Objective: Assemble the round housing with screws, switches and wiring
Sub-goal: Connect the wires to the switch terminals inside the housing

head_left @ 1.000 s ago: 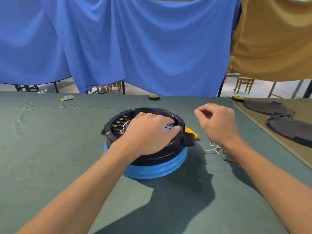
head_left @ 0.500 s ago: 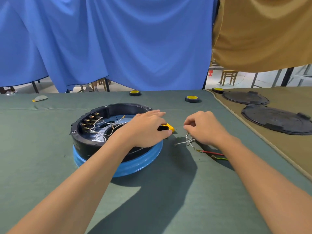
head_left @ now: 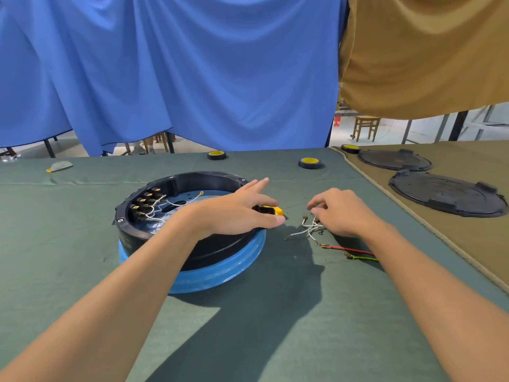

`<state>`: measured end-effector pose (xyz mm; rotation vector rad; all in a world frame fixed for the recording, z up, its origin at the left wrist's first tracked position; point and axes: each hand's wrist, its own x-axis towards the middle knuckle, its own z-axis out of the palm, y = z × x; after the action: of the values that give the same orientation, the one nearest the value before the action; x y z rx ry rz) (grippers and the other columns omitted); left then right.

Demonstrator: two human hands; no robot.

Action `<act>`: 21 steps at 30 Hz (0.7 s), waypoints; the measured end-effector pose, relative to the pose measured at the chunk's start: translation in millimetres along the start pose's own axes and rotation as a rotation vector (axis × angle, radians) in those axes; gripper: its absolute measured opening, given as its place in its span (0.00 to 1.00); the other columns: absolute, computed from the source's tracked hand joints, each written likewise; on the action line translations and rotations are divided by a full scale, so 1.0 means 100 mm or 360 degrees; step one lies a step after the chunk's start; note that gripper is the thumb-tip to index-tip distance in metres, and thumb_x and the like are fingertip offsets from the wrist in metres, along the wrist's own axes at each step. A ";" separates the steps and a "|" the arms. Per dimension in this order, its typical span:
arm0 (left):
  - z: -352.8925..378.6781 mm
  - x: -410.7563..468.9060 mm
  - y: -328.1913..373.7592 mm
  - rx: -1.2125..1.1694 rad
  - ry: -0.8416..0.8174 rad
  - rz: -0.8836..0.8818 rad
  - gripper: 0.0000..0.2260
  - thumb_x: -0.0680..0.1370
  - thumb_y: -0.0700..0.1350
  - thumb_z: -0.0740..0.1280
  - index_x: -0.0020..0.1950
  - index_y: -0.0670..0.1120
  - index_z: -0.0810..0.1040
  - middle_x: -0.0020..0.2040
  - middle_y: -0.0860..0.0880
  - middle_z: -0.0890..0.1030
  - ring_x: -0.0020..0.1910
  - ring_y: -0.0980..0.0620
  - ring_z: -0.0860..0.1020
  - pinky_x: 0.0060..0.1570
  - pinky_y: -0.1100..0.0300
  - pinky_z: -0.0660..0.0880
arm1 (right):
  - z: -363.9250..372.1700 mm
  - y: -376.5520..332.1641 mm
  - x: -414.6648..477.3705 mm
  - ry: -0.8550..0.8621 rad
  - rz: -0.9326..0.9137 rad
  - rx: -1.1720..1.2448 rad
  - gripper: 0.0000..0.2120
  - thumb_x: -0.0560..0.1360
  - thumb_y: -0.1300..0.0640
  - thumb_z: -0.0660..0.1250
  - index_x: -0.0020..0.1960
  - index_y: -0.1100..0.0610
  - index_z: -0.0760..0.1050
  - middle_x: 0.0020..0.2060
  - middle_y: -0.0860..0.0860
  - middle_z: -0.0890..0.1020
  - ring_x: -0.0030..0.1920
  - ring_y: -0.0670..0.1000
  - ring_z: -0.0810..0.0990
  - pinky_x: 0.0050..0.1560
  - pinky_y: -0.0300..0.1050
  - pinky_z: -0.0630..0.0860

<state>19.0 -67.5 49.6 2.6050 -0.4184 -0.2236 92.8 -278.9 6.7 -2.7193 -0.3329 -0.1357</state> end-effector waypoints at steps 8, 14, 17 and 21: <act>0.04 -0.01 0.00 0.0161 0.0410 0.0017 0.22 0.80 0.60 0.60 0.72 0.54 0.70 0.79 0.57 0.58 0.78 0.55 0.54 0.76 0.47 0.52 | 0.08 -0.04 0.01 0.0139 0.0031 0.0180 0.05 0.72 0.58 0.73 0.38 0.50 0.81 0.37 0.48 0.82 0.51 0.53 0.78 0.49 0.45 0.74; 0.02 -0.04 0.03 0.0157 0.0494 -0.0016 0.21 0.80 0.60 0.59 0.70 0.54 0.73 0.77 0.57 0.63 0.75 0.49 0.63 0.73 0.44 0.56 | 0.01 -0.07 -0.03 0.0103 -0.0170 0.0266 0.06 0.73 0.62 0.71 0.48 0.54 0.83 0.39 0.47 0.83 0.47 0.49 0.79 0.48 0.38 0.70; 0.02 -0.05 0.02 0.0138 0.0497 -0.0021 0.20 0.80 0.60 0.59 0.69 0.53 0.74 0.76 0.56 0.64 0.75 0.49 0.63 0.73 0.44 0.56 | -0.14 -0.02 -0.03 0.0093 -0.0157 0.0244 0.04 0.73 0.58 0.72 0.48 0.52 0.84 0.43 0.47 0.83 0.46 0.46 0.79 0.44 0.37 0.70; 0.03 -0.03 0.01 0.0159 0.0478 -0.0009 0.20 0.80 0.60 0.60 0.69 0.53 0.74 0.76 0.55 0.65 0.75 0.49 0.63 0.73 0.44 0.57 | -0.26 0.02 -0.08 -0.0246 -0.0118 0.0085 0.05 0.71 0.54 0.75 0.46 0.50 0.84 0.43 0.44 0.83 0.44 0.41 0.78 0.37 0.32 0.68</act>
<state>14.7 -69.0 47.8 2.6788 -0.3223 0.1902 84.5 -292.8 28.7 -2.6713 -0.4751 0.0628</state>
